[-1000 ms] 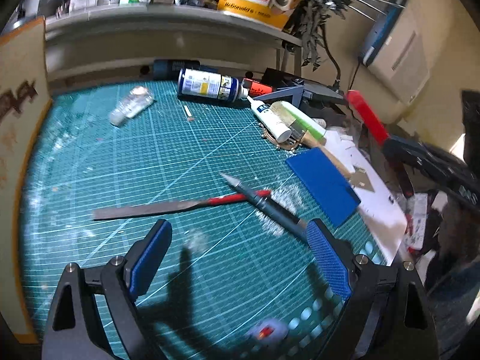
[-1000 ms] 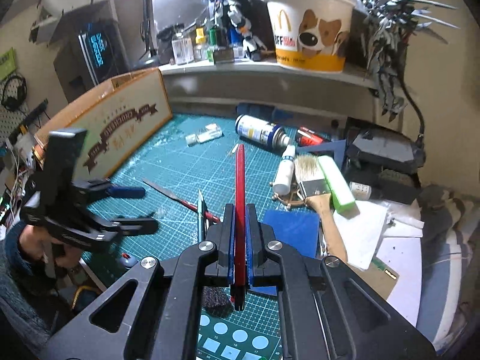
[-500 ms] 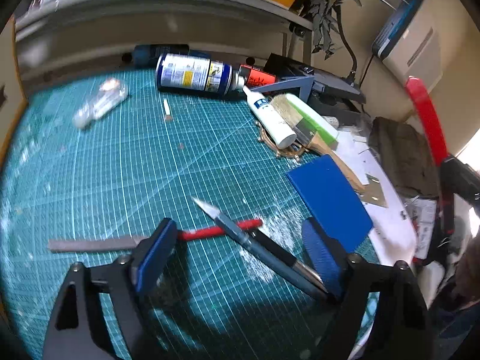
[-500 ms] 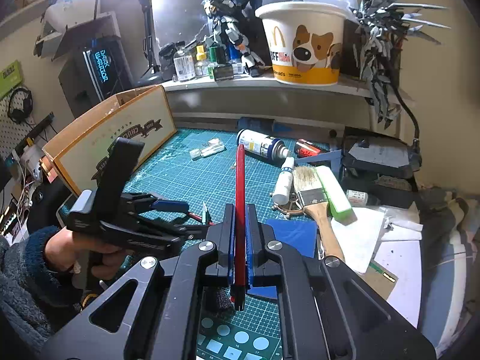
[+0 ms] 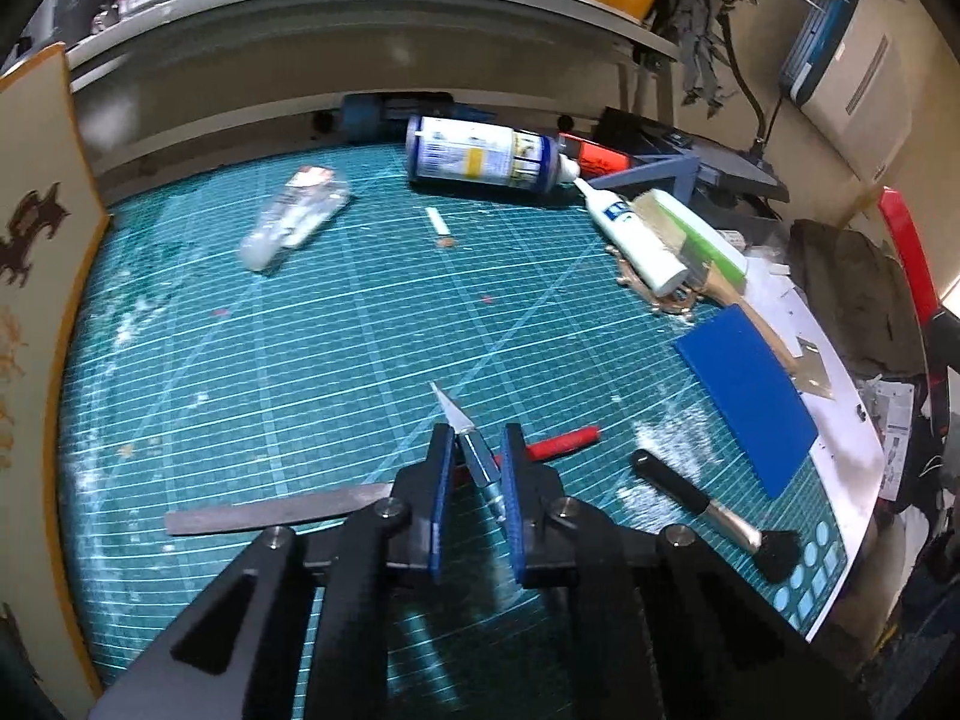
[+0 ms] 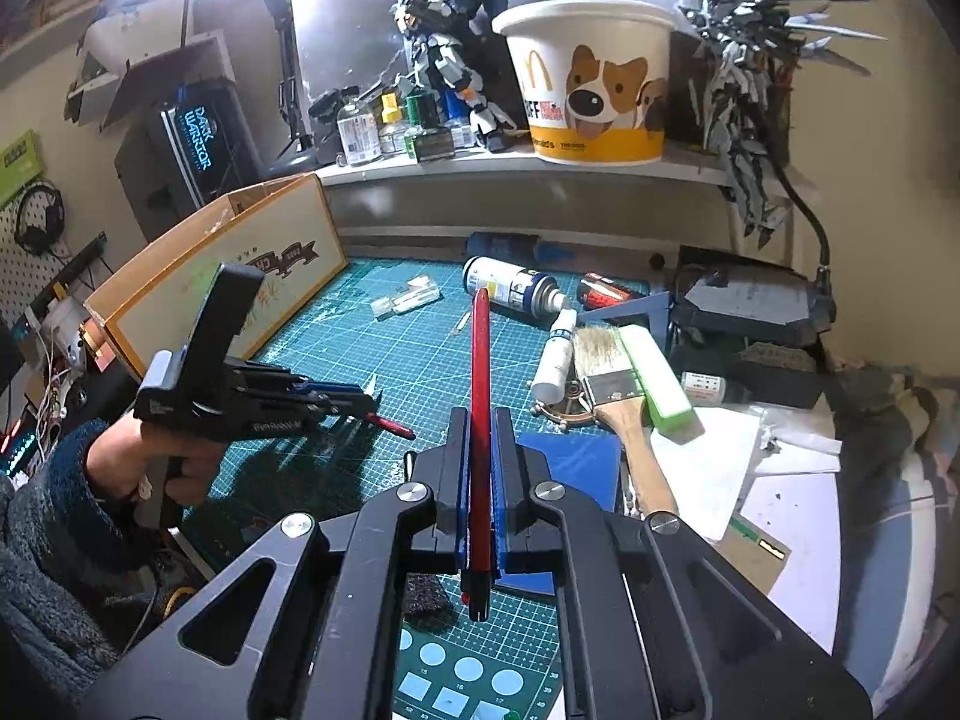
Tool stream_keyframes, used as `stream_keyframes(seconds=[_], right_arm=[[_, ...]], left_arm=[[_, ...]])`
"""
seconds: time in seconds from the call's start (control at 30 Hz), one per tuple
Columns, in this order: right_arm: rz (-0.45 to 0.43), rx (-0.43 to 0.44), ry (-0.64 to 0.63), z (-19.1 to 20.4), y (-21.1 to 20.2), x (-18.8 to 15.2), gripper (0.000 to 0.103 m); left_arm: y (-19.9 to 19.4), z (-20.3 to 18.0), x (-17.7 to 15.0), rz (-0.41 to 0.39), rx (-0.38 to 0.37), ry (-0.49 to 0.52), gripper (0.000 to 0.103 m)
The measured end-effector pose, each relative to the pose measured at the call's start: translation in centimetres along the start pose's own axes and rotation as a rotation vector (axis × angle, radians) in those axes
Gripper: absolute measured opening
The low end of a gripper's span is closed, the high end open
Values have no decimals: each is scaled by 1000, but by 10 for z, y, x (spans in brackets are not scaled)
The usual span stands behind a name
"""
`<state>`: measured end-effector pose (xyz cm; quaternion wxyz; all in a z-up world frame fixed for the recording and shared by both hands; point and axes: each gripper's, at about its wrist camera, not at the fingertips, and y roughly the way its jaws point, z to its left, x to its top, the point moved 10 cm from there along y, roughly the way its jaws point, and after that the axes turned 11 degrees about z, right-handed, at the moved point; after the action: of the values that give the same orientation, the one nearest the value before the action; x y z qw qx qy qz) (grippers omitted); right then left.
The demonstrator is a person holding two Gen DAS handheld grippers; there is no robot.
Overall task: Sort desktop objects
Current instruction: 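Lower the left gripper onto the black hobby knife and close on it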
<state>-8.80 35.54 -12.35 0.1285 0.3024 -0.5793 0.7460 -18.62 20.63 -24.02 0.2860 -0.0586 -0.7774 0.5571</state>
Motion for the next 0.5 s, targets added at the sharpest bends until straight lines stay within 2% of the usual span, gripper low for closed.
stream_keyframes(seconds=[0.17, 0.27, 0.43, 0.5], right_arm=[[12, 2, -4, 3, 5, 0, 6], [16, 4, -9, 6, 7, 1, 6], [24, 12, -14, 10, 12, 1, 6], [30, 12, -14, 10, 14, -1, 6]], left_arm=[[-10, 8, 2, -16, -20, 4, 15], [-8, 4, -1, 20, -18, 33, 15], [0, -1, -12, 67, -20, 25, 16], [1, -3, -17, 90, -15, 20, 24]])
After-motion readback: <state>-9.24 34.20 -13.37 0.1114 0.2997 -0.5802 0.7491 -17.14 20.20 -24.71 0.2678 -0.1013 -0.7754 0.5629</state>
